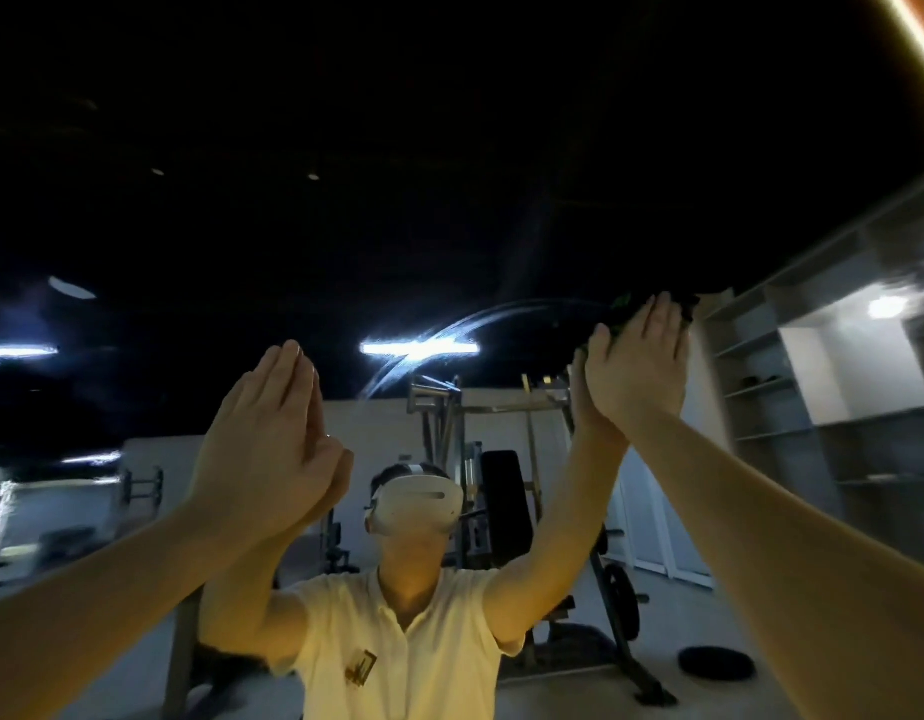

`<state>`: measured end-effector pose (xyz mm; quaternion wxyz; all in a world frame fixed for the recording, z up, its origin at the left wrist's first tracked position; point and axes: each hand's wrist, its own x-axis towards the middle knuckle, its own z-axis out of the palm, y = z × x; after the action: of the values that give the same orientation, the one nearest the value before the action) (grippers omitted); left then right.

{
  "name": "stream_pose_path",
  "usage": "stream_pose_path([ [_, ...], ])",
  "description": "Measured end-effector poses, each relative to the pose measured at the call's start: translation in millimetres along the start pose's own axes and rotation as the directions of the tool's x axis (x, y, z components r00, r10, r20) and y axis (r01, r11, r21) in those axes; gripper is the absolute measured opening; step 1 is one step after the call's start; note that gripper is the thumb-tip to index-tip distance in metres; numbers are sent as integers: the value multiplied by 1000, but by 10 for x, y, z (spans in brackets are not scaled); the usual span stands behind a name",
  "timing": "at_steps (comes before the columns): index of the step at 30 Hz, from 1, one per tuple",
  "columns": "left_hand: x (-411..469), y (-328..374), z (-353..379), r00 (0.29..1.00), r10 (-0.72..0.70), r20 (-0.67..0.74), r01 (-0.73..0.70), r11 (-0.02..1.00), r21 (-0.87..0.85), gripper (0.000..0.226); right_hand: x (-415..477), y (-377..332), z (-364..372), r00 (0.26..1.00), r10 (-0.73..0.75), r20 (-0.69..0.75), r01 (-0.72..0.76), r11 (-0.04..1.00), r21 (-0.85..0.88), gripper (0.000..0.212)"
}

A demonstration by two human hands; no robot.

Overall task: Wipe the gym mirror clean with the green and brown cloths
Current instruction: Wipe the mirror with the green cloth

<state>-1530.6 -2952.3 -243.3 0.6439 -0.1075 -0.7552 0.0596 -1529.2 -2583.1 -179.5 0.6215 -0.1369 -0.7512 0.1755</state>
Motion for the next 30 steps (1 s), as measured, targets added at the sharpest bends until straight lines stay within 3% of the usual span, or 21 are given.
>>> stream_pose_path([
  [3, -8, -23, 22, 1000, 16, -7, -16, 1000, 5, 89, -199, -393, 21, 999, -39, -5, 39, 998, -47, 74],
  [7, -17, -90, -100, 999, 24, 39, -19, 993, -118, 90, -773, -1295, 111, 915, -402, 12, 402, 912, -81, 73],
  [9, -62, -185, -180, 998, -15, 54, 24, 985, -172, 89, -1218, -1676, 171, 818, -572, 60, 574, 819, -7, 70],
  [13, -310, -435, -267, 989, -144, 30, 146, 977, -154, 73, -1760, -1691, 289, 476, -864, 162, 877, 481, -13, 69],
  [14, -364, -456, -282, 985, -165, 46, 170, 973, -156, 72, -1702, -1551, 259, 468, -871, 151, 881, 474, 4, 72],
  [15, -405, -461, -296, 982, -174, 71, 183, 972, -149, 76, -1584, -1378, 237, 525, -844, 112, 847, 531, 31, 75],
  [18, -459, -414, -282, 977, -137, 164, 153, 984, -89, 97, -1045, -725, 196, 820, -572, 21, 571, 820, 38, 76],
  [21, -485, -373, -247, 968, -155, 196, 173, 982, -79, 103, -666, -328, 182, 947, -321, -9, 320, 945, -65, 74],
  [25, -496, -462, -269, 972, -109, 210, 130, 988, -88, 102, -592, -719, 203, 980, -197, 6, 197, 980, -42, 75],
  [27, -523, -556, -323, 970, -86, 227, 111, 989, -101, 96, -730, -1068, 209, 952, -305, 10, 305, 951, -59, 73],
  [30, -628, -773, -396, 975, -94, 199, 122, 984, -132, 80, -1180, -1586, 308, 841, -541, -2, 540, 839, -71, 71],
])
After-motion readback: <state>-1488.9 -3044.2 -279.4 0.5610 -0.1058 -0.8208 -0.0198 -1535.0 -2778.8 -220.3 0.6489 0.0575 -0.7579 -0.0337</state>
